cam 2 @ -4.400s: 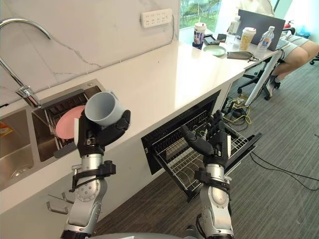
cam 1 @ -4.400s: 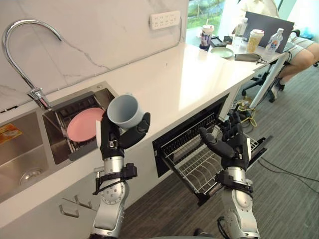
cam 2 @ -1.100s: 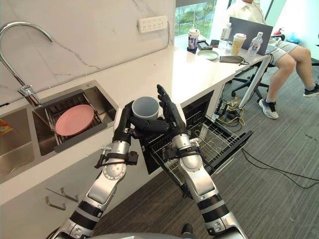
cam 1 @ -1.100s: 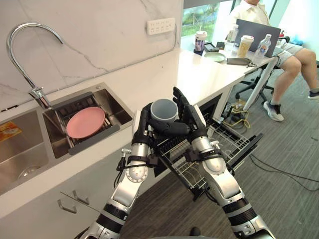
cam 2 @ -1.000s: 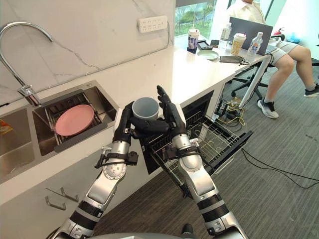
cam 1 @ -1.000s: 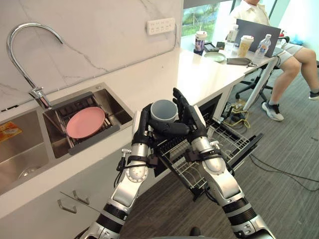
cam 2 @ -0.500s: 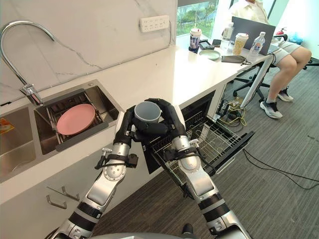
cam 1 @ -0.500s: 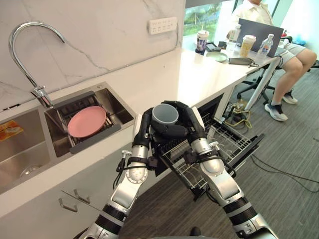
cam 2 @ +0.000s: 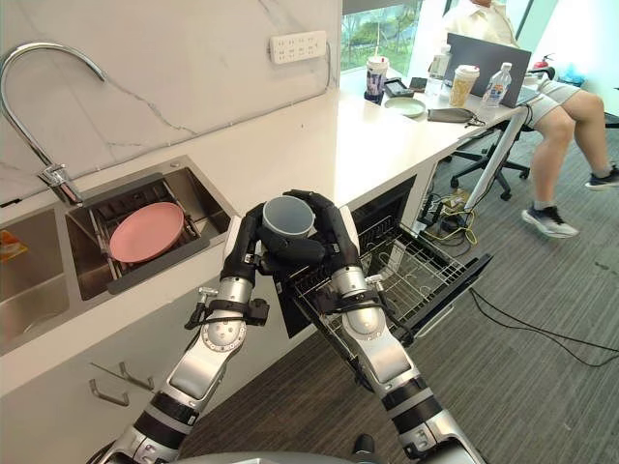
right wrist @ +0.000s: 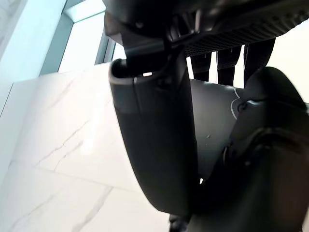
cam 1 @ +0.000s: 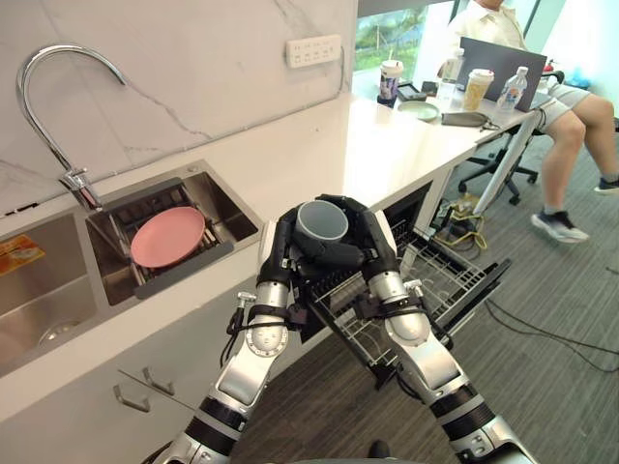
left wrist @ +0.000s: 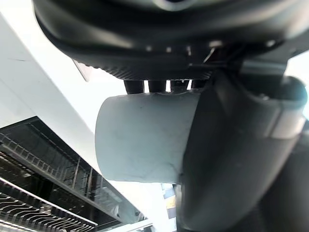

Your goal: Walk over to the sink, pick up the cup, carry it to the dishwasher, place the cup inside the dishwasher, then close the dishwasher door

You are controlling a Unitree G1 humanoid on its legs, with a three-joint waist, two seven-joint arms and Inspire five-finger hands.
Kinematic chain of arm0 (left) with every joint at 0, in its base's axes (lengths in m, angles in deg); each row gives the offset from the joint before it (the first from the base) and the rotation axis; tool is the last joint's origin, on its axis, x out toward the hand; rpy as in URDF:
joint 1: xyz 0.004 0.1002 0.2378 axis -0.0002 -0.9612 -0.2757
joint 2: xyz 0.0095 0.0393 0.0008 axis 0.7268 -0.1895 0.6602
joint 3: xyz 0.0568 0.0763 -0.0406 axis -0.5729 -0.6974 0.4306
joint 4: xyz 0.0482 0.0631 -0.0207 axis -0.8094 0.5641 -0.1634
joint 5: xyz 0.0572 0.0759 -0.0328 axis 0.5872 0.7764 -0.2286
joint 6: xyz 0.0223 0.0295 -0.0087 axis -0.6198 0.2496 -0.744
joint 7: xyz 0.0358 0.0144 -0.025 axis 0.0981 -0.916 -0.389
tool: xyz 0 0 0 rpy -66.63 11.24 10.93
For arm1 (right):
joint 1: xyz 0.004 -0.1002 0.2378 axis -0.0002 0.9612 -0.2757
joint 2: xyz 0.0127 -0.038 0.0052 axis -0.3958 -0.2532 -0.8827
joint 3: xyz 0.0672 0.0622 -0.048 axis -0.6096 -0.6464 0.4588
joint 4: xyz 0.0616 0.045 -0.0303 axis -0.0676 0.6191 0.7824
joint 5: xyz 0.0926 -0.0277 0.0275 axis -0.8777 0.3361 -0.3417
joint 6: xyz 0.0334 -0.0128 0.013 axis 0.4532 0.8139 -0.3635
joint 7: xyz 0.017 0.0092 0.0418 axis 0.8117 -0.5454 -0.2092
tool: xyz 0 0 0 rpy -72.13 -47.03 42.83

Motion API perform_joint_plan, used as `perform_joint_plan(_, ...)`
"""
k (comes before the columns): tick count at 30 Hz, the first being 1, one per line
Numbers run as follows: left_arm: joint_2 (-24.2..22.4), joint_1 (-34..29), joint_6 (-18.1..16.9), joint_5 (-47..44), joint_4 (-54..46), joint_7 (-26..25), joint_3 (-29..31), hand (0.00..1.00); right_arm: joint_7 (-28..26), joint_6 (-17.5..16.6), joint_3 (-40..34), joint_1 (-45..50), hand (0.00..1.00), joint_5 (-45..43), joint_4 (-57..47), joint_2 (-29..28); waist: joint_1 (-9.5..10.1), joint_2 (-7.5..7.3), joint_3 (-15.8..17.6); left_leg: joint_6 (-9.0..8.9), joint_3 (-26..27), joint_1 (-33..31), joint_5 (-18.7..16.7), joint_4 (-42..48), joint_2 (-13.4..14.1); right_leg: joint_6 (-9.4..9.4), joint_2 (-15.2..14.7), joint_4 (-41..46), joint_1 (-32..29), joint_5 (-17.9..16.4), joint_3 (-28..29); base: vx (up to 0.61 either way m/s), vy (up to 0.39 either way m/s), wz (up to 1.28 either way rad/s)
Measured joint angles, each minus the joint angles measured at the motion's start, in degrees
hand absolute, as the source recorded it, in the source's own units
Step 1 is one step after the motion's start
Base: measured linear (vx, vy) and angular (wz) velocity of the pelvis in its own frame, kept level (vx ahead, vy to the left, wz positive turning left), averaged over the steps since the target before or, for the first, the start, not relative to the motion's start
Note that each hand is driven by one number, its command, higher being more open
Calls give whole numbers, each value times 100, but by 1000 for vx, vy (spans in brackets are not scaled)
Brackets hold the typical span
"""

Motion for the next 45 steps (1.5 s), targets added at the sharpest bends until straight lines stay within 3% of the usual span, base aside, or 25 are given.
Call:
perform_joint_plan(8,-146,-121,-686,118,-352,-167,35,100,869,-33,-1102,87,0,29,40,-65,17,6,-2,1,14,17,0,-15,-1,3,6,1,5,2,17,0,0,0)
perform_joint_plan(14,-189,-220,-1353,121,-1109,-453,497,100,1485,71,-1948,484,0,27,269,-13,2,46,-20,1,26,52,0,-61,-4,6,23,1,8,2,48,0,0,-2)
perform_joint_plan(21,-176,-490,-1372,106,-1110,-404,553,100,1639,76,-2195,486,0,27,196,30,7,109,-60,0,20,45,1,-69,10,8,48,-4,3,2,44,0,0,0)
perform_joint_plan(24,-171,-676,-1382,-260,-1110,-6,577,100,1403,76,-2348,490,0,27,170,29,13,109,-60,-2,10,22,0,-71,10,11,46,-5,0,-1,30,0,0,1)
perform_joint_plan(32,-153,-1612,-1361,-1261,-1116,1620,436,100,82,187,-2511,881,0,-49,183,102,27,108,-59,0,-205,-122,11,-102,-5,75,-9,-3,-13,-54,-200,11,4,14)
perform_joint_plan(36,-101,-2155,-1341,-1463,-1096,2149,293,100,-151,192,-2535,911,0,-50,543,279,52,103,-56,21,-311,-183,25,-103,-45,93,-58,-1,-5,-64,-309,22,18,16)
perform_joint_plan(39,-57,-2265,-1334,-1332,-260,2426,49,100,-281,193,-2670,907,0,-62,981,421,163,99,-54,43,-423,-226,40,-139,-78,105,-98,-2,15,-72,-392,-10,18,17)
perform_joint_plan(45,92,-2507,-1002,-641,1652,2308,12,100,-537,263,-2683,843,0,-273,1706,519,152,74,-38,26,-488,-142,225,-402,-100,125,-96,-2,13,-89,-507,-9,-1,8)
